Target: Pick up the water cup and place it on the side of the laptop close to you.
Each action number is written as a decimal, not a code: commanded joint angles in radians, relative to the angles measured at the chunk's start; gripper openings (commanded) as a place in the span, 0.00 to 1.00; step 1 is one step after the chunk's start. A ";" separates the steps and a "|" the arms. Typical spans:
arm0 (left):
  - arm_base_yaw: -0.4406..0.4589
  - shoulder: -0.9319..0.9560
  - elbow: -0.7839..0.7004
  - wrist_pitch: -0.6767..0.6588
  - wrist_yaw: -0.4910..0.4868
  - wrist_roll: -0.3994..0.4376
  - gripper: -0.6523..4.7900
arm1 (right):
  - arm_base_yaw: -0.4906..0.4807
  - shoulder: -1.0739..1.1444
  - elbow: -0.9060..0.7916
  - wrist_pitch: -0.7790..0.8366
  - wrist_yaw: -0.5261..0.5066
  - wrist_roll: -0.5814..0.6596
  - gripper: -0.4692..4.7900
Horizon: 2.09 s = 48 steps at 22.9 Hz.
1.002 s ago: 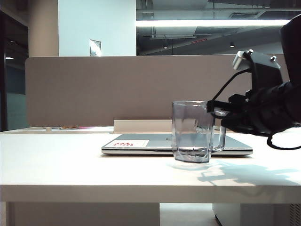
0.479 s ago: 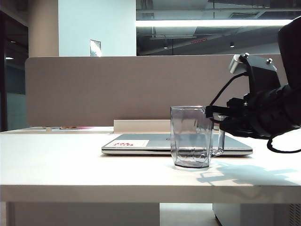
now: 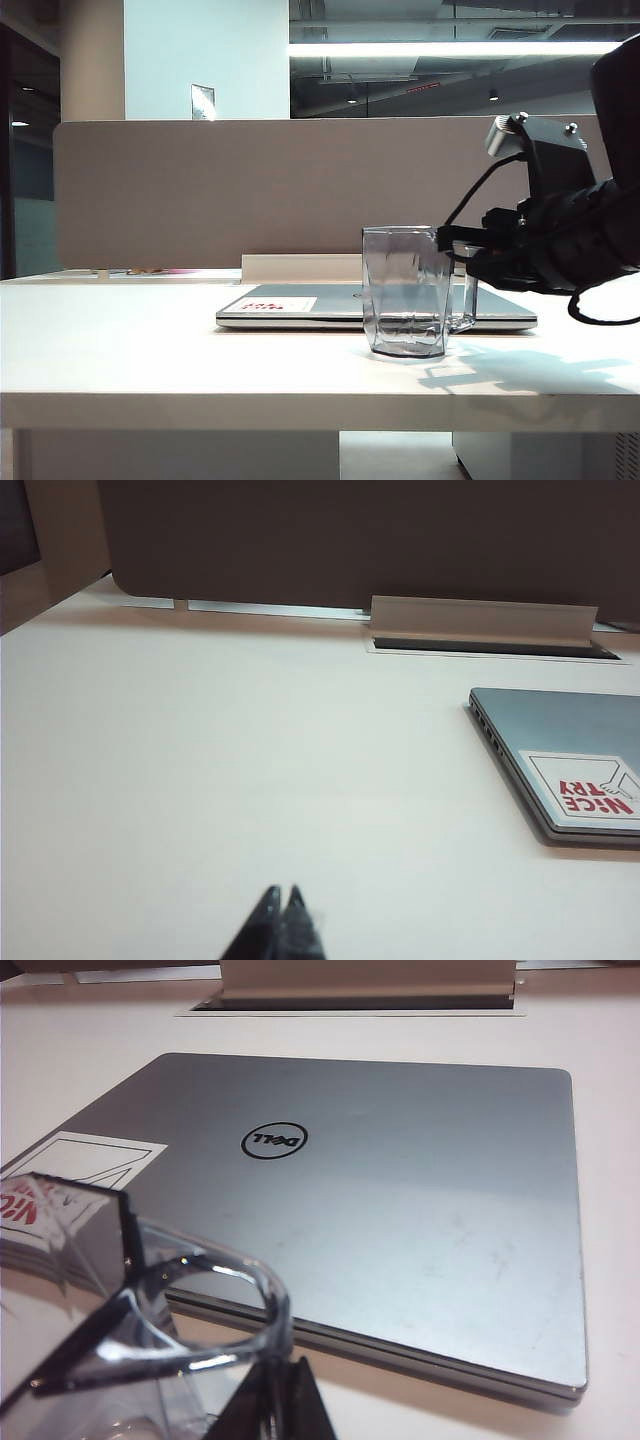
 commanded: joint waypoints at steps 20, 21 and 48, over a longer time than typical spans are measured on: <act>0.000 0.001 0.003 0.006 0.024 -0.002 0.11 | 0.038 -0.003 0.003 0.001 -0.017 -0.036 0.19; 0.000 0.001 0.003 0.006 0.024 -0.002 0.11 | 0.038 -0.003 0.003 0.001 -0.017 -0.036 0.20; 0.000 0.001 0.003 0.006 0.023 -0.002 0.11 | 0.049 -0.024 -0.151 0.212 0.031 -0.056 0.24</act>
